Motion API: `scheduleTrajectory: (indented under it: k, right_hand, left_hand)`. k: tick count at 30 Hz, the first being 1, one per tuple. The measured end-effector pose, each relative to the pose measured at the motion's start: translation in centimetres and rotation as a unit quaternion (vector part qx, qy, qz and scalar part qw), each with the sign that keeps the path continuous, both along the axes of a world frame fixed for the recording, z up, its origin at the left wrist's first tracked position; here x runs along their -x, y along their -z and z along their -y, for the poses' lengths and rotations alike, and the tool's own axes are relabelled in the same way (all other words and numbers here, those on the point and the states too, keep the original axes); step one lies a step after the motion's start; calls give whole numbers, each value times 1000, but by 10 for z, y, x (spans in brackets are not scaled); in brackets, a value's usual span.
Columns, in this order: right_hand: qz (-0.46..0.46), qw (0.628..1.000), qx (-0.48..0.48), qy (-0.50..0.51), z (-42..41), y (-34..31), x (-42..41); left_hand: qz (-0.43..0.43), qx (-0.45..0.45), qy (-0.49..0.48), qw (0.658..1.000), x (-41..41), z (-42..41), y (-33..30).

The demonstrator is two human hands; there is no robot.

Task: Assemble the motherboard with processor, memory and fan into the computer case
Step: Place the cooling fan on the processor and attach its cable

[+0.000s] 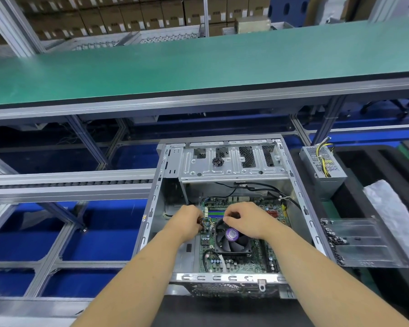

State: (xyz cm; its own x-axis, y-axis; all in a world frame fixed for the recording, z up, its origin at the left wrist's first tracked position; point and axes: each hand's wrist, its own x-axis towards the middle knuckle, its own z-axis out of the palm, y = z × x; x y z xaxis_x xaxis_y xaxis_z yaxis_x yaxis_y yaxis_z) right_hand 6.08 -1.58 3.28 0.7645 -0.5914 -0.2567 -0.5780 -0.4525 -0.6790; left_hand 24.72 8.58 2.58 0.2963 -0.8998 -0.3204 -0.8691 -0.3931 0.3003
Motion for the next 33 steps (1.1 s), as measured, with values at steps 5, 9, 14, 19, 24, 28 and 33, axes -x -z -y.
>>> scheduleTrajectory:
  k: [5, 9, 14, 19, 24, 28, 33]
  right_hand:
    - [1, 1000, 0, -1, 0, -1, 0]
    - [-1, 1000, 0, -2, 0, 0, -1]
    - [-6, 1000, 2, -3, 1, 1, -1]
    - [-15, 1000, 7, -4, 2, 6, -2]
    - [-33, 999, -10, -23, 4, 9, -2]
    - [-29, 999, -18, -24, 5, 12, -3]
    - [-26, 999, -23, -26, 6, 14, -3]
  left_hand:
    - [10, 2, 8, 1000, -1, 0, 1]
    - [9, 1, 12, 1000, -2, 1, 4]
    - [9, -2, 22, 1000, -4, 0, 7]
    - [30, -22, 43, 998, -3, 3, 8]
    - [56, -41, 71, 995, 0, 4, 7]
    - [58, -53, 68, 995, 1, 6, 7]
    - [57, -60, 60, 995, 2, 8, 9]
